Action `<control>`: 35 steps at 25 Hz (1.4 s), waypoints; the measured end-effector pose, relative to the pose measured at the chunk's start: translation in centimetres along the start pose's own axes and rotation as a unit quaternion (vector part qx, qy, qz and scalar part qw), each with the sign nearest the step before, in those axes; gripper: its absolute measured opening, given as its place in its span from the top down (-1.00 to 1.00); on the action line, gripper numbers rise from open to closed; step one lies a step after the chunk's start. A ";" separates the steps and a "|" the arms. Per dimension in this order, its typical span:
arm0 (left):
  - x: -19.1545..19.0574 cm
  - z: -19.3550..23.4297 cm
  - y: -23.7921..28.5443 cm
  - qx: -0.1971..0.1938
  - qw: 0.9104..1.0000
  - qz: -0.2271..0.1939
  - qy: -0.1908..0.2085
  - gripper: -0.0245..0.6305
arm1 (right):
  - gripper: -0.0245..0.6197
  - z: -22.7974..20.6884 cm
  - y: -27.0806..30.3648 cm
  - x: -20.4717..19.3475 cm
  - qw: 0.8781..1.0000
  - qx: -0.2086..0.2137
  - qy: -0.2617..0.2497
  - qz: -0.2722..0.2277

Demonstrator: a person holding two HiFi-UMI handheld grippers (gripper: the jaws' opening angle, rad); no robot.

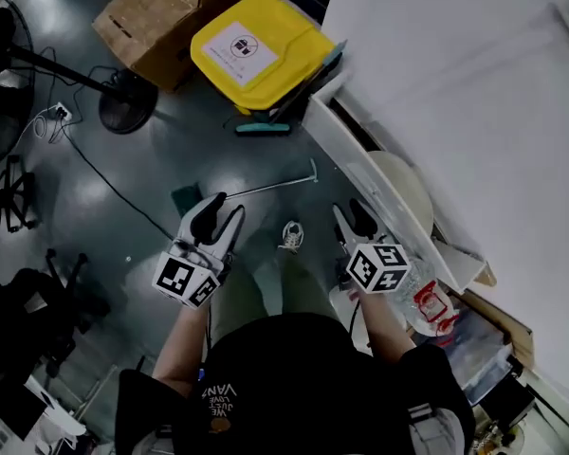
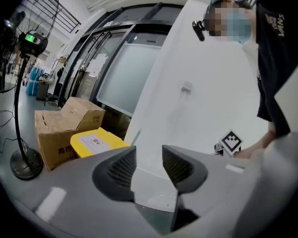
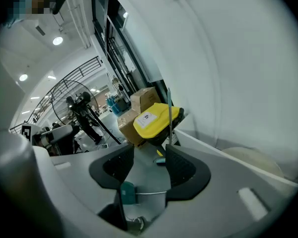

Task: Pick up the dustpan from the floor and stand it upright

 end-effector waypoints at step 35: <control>-36.0 10.7 6.3 -0.005 0.992 0.088 -0.091 0.40 | 0.37 -25.9 29.5 -27.5 0.965 -0.179 -0.075 0.176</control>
Point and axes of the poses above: the fingertips, and each gripper's own axes: y forward along the fingers, z to its left, x out of its top, the point moved 5 cm from there along -y, backward along the fingers, and after that the axes turned 6 degrees about y, right-handed, at the moved point
